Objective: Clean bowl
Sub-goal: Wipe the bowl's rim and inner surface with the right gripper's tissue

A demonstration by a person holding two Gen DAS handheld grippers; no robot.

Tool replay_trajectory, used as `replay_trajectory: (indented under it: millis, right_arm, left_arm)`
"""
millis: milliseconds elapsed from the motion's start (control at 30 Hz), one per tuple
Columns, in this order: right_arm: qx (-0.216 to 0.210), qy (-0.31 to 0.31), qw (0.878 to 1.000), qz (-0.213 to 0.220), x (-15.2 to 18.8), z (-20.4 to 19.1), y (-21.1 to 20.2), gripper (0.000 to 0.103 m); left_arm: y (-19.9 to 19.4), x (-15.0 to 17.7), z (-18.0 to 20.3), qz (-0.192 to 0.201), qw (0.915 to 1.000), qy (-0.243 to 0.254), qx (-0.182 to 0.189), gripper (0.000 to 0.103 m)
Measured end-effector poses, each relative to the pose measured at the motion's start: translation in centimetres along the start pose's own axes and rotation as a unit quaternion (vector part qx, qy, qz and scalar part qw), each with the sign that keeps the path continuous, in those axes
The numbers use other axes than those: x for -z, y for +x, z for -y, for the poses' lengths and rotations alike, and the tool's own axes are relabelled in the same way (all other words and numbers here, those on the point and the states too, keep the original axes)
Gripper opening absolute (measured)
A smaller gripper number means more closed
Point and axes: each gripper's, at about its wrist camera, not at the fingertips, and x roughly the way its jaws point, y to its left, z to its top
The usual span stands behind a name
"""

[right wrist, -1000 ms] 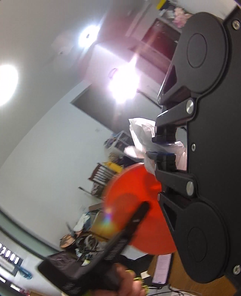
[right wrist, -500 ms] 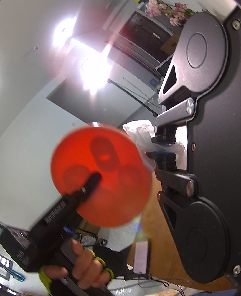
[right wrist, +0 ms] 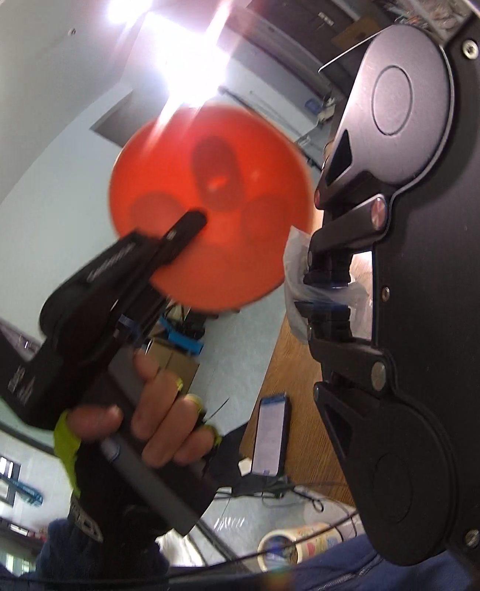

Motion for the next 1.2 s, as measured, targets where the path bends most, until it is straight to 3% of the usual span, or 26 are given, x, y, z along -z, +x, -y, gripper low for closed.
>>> replay_trajectory:
  millis: [300, 600, 767, 900, 1033, 1200]
  right_arm:
    - [-0.010, -0.024, 0.999, 0.036, -3.0, -1.2, -1.3, 0.007]
    - [0.048, -0.039, 0.997, 0.041, -4.4, 0.8, -0.6, 0.007]
    - [0.083, -0.013, 0.996, 0.027, -3.6, 2.6, -0.2, 0.007]
    - [0.090, 0.008, 0.996, -0.001, -2.4, 3.5, 0.3, 0.007]
    - [0.068, 0.015, 0.997, -0.043, -0.7, 2.3, 1.2, 0.007]
    - [0.027, 0.025, 0.997, -0.070, 0.5, 0.1, 2.1, 0.007]
  left_arm:
    - [0.5, 0.6, -0.2, -0.019, 0.9998, 0.010, -0.001, 0.011]
    - [0.8, 1.9, -0.5, -0.041, 0.9990, 0.013, 0.007, 0.011]
    - [1.0, 3.2, -1.3, -0.065, 0.9978, 0.012, 0.003, 0.011]
    - [1.4, 4.1, -2.4, -0.083, 0.9965, -0.016, 0.002, 0.011]
    - [2.1, 4.9, -3.8, -0.099, 0.9935, -0.055, -0.003, 0.011]
    - [3.9, 6.8, -6.2, -0.135, 0.9823, -0.130, -0.012, 0.011]
